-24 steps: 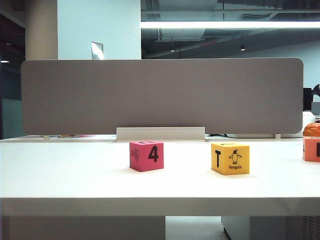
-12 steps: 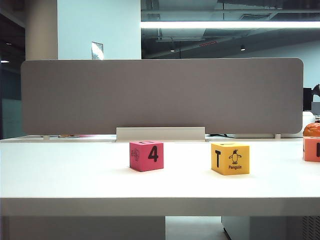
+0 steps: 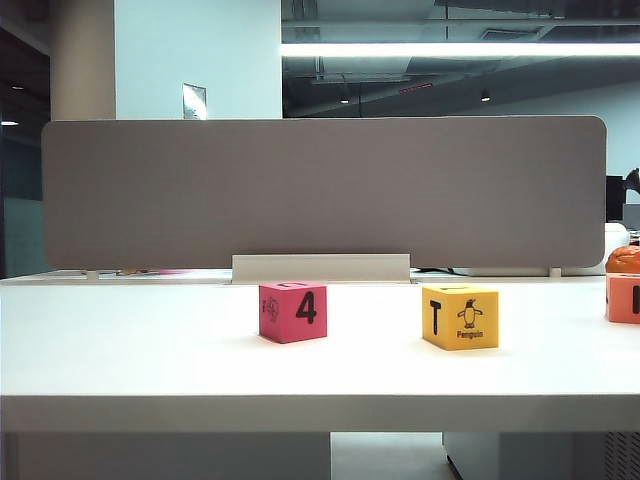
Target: Stack one letter block on top of another letter block.
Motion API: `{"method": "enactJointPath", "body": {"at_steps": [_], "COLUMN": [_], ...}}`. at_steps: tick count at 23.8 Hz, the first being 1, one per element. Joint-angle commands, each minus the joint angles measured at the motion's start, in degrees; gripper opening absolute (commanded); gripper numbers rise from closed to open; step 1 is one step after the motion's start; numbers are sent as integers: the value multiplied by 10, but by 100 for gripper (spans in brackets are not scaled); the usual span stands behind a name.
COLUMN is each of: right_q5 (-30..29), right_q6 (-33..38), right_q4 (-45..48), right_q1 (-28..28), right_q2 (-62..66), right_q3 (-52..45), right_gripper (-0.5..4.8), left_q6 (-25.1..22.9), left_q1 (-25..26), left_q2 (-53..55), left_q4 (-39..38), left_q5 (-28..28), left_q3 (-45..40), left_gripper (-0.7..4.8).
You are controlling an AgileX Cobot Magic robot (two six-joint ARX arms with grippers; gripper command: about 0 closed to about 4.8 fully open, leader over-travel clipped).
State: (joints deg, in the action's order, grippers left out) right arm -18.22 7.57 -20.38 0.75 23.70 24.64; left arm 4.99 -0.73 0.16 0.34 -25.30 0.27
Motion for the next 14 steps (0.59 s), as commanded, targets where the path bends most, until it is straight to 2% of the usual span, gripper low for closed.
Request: {"method": "enactJointPath", "body": {"at_steps": [1, 2, 5, 9, 12, 14], "right_q5": [-15, -15, -14, -15, -14, -14], "right_q6": [-26, -32, -33, -36, -35, -35], "right_q4": [10, 9, 10, 33, 54, 72], "right_q1": [0, 1, 14, 54, 91, 116], "right_q2": [58, 83, 147, 257, 320, 366], "right_q3": [35, 49, 83, 133, 156, 170], "right_gripper": [44, 69, 93, 99, 149, 206], "left_q6": [4, 4, 4, 4, 4, 4], "left_q1": [1, 1, 1, 1, 1, 1], "left_q2": [1, 1, 1, 1, 1, 1], "left_q4": [5, 5, 5, 4, 4, 4], "left_q5": [-4, -4, -4, 1, 8, 13], "left_q3": [3, 3, 3, 3, 3, 3], "left_gripper": [-6, -6, -6, -6, -6, -6]}}
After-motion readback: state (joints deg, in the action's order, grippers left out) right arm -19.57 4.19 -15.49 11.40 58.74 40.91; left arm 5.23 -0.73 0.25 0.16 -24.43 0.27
